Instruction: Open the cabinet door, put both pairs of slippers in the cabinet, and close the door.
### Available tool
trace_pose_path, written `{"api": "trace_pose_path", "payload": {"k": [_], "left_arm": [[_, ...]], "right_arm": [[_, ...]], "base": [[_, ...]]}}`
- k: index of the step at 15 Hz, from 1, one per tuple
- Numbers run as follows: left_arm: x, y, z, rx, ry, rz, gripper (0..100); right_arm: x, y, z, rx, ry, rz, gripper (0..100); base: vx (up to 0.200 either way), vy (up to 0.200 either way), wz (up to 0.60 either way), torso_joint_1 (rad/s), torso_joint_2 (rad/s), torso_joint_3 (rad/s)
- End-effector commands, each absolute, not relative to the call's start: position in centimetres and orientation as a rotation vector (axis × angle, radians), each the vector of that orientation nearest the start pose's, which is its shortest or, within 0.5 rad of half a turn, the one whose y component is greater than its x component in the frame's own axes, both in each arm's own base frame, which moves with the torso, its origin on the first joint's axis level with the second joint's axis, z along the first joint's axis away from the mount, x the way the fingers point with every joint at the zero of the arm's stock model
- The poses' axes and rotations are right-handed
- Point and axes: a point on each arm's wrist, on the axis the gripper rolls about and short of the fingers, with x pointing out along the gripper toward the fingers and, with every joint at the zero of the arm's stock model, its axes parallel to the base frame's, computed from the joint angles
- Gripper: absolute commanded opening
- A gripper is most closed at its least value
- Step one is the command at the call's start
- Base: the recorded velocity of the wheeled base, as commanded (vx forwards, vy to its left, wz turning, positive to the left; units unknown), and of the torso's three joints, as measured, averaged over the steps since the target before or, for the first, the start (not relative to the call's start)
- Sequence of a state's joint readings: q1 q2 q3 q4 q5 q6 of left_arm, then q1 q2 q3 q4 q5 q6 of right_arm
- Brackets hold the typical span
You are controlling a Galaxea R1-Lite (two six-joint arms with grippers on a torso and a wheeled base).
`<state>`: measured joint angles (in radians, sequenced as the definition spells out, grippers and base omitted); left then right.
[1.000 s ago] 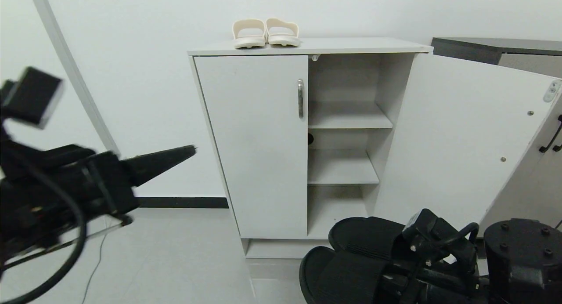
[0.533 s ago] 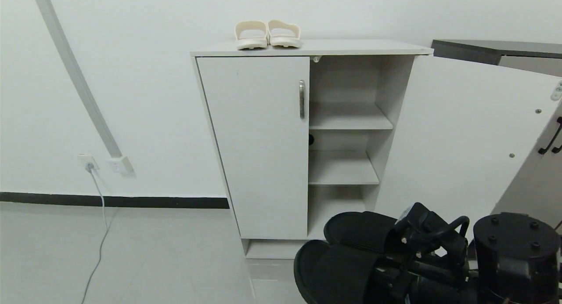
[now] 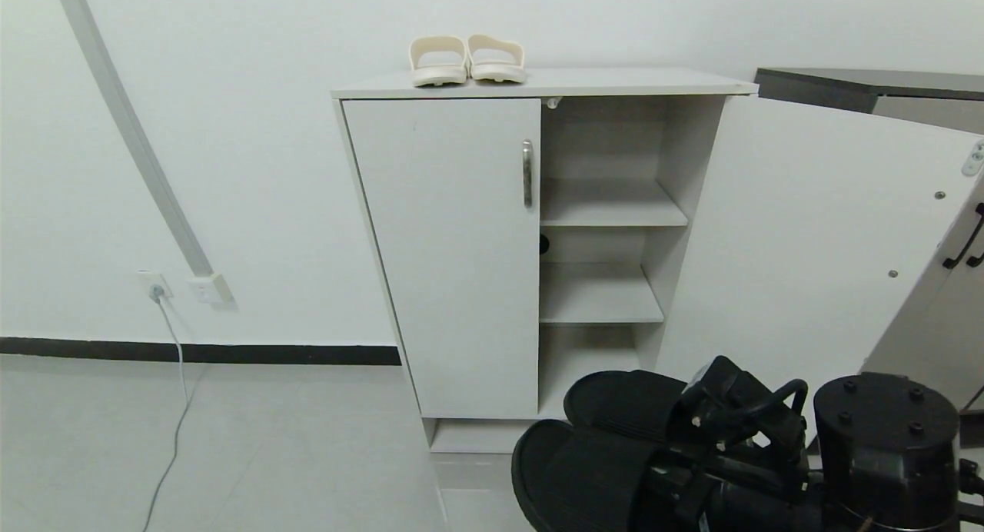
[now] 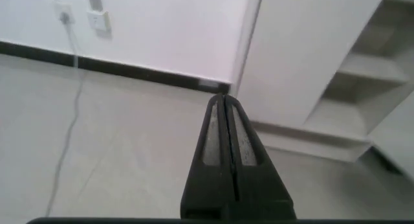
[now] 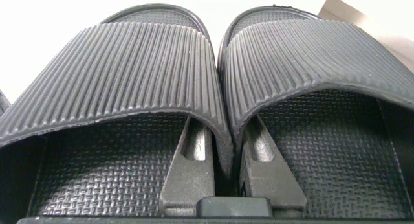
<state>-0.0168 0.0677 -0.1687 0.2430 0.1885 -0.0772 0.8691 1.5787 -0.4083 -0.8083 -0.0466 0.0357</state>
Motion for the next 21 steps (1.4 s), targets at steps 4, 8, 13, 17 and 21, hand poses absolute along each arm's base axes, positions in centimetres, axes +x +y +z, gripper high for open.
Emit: {"api": "trace_pose_path", "payload": {"k": [4,8,13,17,21], "left_arm": [[-2.3,0.0,7.6,0.015,-0.005,0.002,0],[-2.3,0.0,7.5,0.015,0.004,-0.015,0],[-2.3,0.0,7.5,0.009,0.005,-0.011,0],[-2.3,0.0,7.5,0.006,0.005,-0.009,0],[-2.3,0.0,7.5,0.006,0.005,-0.009,0]], "right_arm": [[17.8,19.3,12.5,-0.131,0.37,0.707,0],[22.1,23.1,11.2,-0.029,0.363,0.454,0],[26.8,27.7,7.2,-0.024,0.304,0.092,0],[29.5,28.8,4.2,0.001,0.305,-0.015,0],[30.5,28.3,4.3,0.012,0.289,-0.058,0]], "base": [[0.0,0.0,0.0,0.0,0.0,0.0],[0.0,0.0,0.0,0.0,0.0,0.0],[0.0,0.0,0.0,0.0,0.0,0.0],[0.0,0.0,0.0,0.0,0.0,0.0],[0.0,-0.05,0.0,0.002,0.0,0.001]]}}
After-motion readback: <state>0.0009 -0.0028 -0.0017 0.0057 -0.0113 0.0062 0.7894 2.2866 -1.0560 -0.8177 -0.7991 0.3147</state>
